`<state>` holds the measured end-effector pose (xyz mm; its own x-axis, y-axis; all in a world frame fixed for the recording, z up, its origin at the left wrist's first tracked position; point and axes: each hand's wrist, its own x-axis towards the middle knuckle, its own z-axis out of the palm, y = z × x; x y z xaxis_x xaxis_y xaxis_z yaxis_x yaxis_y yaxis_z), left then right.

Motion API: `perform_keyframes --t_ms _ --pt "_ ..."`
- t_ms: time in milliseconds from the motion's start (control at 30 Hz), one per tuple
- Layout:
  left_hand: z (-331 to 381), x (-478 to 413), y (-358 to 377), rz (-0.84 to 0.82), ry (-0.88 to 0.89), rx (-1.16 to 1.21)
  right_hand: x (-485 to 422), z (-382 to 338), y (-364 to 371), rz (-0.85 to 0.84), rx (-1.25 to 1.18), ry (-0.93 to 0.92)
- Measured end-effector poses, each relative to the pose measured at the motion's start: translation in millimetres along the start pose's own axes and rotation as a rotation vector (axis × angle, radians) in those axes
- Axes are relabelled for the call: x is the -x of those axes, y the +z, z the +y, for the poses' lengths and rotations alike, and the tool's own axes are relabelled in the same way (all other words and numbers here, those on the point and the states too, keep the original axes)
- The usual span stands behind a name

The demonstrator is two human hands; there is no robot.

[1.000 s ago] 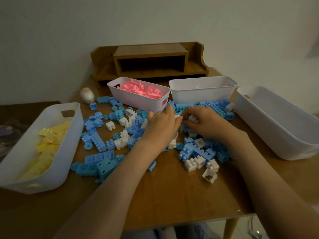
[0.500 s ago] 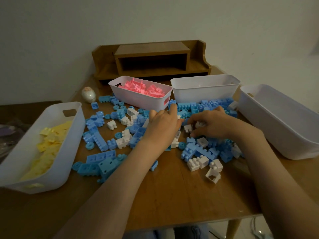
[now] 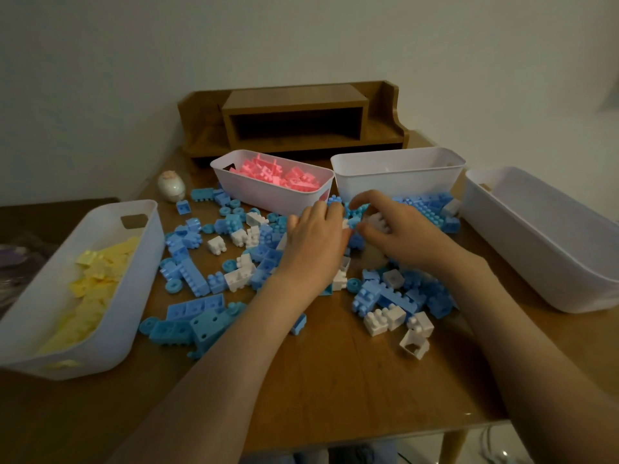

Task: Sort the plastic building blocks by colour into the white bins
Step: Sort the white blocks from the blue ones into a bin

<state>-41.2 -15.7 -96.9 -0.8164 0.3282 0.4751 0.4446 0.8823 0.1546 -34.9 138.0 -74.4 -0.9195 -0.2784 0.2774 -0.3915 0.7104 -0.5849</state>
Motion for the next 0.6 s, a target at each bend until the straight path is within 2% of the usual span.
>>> perform_keyframes --t_ms 67,133,233,333,467,600 --pt "3 0 -3 0.086 -0.003 0.145 -1 -4 3 0.115 -0.118 -0.007" --pt "6 0 -5 0.171 0.015 0.275 -2 -12 4 0.158 -0.350 0.101" --pt "10 -1 -8 0.222 0.019 0.423 -3 -20 4 0.027 -0.791 0.304" --pt "11 -1 -7 0.102 0.015 0.555 -2 -25 6 -0.090 -1.042 0.400" --pt "10 -1 -5 -0.059 -0.006 0.619 -4 -21 10 -0.097 -1.188 0.553" --pt "10 3 -7 -0.144 -0.087 0.778 -5 -15 7 -0.229 -1.444 0.552"
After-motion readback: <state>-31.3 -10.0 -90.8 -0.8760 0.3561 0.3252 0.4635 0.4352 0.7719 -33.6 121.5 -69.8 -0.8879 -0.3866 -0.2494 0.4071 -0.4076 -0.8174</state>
